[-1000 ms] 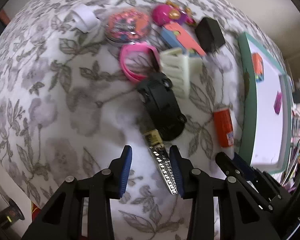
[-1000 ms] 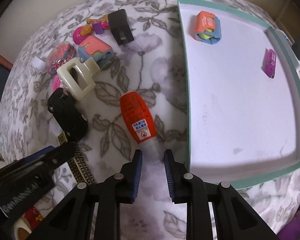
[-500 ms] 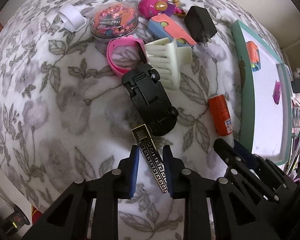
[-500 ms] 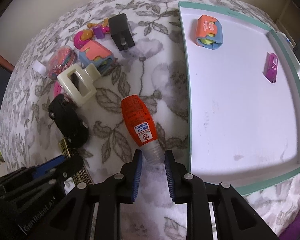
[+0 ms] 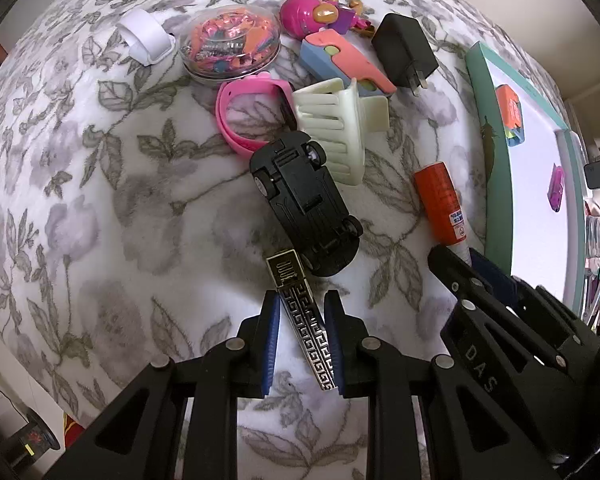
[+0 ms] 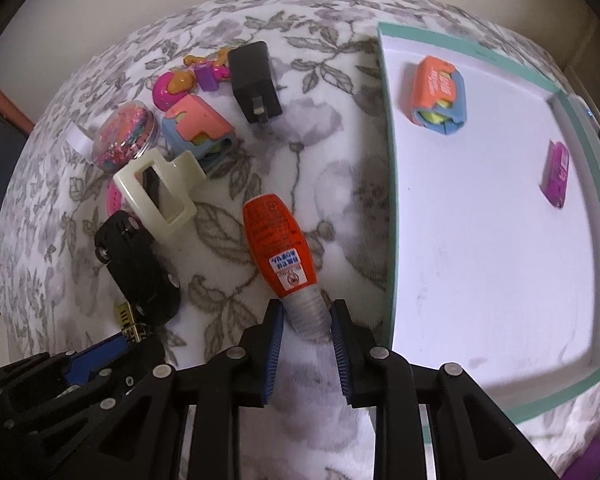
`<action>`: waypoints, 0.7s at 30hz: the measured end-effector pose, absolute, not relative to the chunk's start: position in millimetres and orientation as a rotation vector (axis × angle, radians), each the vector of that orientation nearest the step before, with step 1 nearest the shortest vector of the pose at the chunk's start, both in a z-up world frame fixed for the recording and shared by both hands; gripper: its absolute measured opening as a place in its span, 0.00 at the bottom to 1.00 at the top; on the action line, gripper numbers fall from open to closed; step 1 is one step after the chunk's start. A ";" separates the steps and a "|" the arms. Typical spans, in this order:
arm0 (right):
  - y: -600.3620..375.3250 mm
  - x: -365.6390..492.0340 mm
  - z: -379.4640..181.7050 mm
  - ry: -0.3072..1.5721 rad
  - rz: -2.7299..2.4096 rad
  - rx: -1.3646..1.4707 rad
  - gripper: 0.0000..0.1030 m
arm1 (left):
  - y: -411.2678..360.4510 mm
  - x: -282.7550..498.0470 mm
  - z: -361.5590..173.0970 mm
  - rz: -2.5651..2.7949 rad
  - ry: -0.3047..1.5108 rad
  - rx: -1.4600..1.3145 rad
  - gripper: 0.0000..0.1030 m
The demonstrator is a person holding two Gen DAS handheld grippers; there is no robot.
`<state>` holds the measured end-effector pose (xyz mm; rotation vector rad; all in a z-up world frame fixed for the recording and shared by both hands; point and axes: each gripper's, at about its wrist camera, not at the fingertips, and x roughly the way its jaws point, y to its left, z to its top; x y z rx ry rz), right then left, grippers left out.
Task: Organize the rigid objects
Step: 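Close the left gripper on the gold bar while the right lifts the red bottle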
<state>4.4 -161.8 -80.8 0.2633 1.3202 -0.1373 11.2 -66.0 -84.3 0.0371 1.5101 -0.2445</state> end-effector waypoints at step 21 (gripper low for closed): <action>-169.6 12.6 -77.8 1.276 -0.098 0.316 0.36 | -8.3 32.7 -81.1 -0.111 1.457 -0.057 0.20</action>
